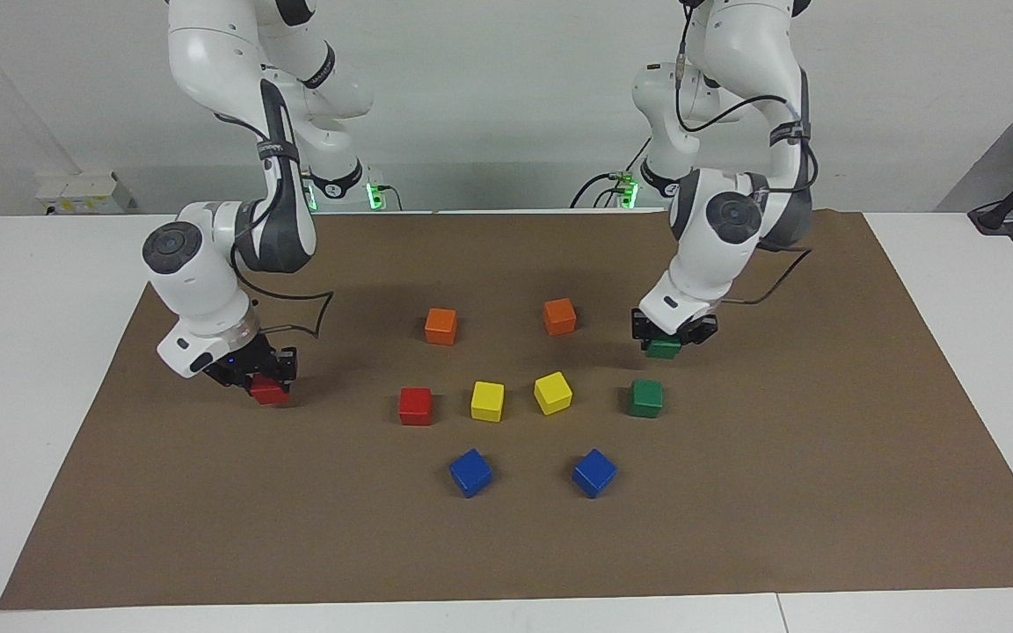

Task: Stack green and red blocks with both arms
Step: 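Carry the red cube outward with the right gripper while the left gripper carries green, then set the green cube down with the left gripper while the right gripper releases red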

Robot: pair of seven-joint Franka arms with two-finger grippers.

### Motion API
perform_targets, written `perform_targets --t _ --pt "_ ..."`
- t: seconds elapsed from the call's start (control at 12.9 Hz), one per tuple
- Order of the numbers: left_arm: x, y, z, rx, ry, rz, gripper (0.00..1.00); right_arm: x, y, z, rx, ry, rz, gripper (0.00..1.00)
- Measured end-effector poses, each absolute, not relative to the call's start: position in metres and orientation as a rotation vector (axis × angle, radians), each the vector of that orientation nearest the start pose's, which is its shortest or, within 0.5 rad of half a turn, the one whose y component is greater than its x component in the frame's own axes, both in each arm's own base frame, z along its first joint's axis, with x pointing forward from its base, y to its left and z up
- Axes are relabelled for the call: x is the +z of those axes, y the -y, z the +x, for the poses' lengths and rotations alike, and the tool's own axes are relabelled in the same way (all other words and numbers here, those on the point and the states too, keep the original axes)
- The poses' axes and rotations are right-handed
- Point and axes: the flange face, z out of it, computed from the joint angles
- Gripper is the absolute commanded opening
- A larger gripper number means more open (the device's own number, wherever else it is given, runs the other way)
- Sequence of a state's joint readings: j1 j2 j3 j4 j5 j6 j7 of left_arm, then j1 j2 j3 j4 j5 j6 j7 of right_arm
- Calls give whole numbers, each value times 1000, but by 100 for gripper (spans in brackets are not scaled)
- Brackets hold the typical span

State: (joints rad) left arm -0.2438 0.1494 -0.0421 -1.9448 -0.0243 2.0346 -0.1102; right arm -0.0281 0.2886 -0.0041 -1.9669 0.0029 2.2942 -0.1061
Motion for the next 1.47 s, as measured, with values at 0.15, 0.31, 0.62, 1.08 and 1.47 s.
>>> perform_targets --t 0.15,0.31,0.62,1.08,1.47 --pt "439 118 562 109 -247 -3148 0 318 19 611 -40 114 -3140 0" --pt "458 68 560 120 -305 -3148 0 313 20 611 -26 113 -3140 7" --pt "456 -23 555 125 -387 -3153 0 308 18 611 -68 118 -3140 100" --pt "387 -95 518 -30 -403 -3130 0 367 1 614 27 84 -3134 100" --pt "347 -96 502 -138 -402 -3100 0 463 -132 633 -63 -84 -3120 100"
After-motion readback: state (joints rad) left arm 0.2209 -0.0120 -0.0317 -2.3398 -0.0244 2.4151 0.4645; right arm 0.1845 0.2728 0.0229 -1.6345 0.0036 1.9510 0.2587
